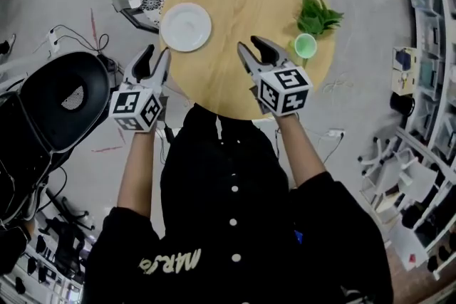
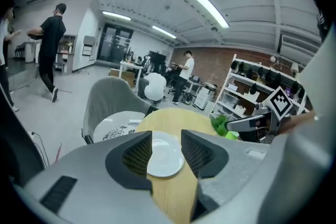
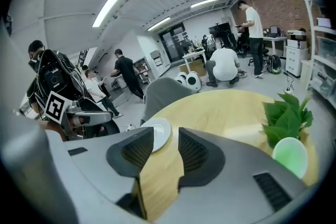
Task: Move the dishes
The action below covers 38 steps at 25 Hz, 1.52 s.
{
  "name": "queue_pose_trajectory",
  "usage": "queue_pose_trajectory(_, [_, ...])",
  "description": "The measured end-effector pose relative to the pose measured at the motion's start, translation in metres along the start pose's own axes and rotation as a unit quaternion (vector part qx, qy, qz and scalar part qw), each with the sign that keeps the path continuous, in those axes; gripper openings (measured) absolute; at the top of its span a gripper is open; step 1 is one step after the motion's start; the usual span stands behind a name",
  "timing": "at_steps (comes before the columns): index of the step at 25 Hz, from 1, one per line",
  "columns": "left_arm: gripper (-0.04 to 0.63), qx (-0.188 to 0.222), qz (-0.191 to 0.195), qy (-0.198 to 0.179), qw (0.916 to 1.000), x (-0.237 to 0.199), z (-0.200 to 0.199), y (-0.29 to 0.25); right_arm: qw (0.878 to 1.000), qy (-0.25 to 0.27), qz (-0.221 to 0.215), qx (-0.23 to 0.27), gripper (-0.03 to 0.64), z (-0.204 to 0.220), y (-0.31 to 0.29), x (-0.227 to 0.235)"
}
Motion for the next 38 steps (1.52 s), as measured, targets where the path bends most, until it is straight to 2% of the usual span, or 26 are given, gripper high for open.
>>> queue_pose_trajectory(5, [0.17,-0.026,-0.005,0.016,0.9995,-0.03,0.02,-0.021,0.999,-0.021,-0.011,-0.024,0.163,0.009,-0.043,-0.005])
queue_pose_trajectory(12, [0.17,-0.069,0.005,0.036,0.9969,-0.054,0.039,-0.057,0.997,-0.065,-0.005,-0.046,0.172,0.026,-0.09,-0.005])
queue_pose_trajectory(20, [0.169,-0.098,0.006,0.065,0.9931,-0.074,0.054,-0.087,0.993,-0.1,0.008,-0.067,0.172,0.044,-0.13,0.005])
queue_pose_trajectory(24, [0.167,-0.103,0.012,0.082,0.9912,-0.081,0.058,-0.093,0.992,-0.104,0.009,-0.073,0.169,0.05,-0.139,0.009])
queue_pose_trajectory(38, [0.16,-0.112,0.025,0.088,0.9895,-0.079,0.068,-0.109,0.991,-0.107,0.001,-0.081,0.146,0.056,-0.163,0.005])
Point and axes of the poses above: the fingertips, and each gripper's own axes: y backward along the fingers, x to its right, z out of its underside, the point moved 5 cm from there along y, backward along the fingers, and after that the axes turned 4 degrees about -z, right-handed, at the moved point
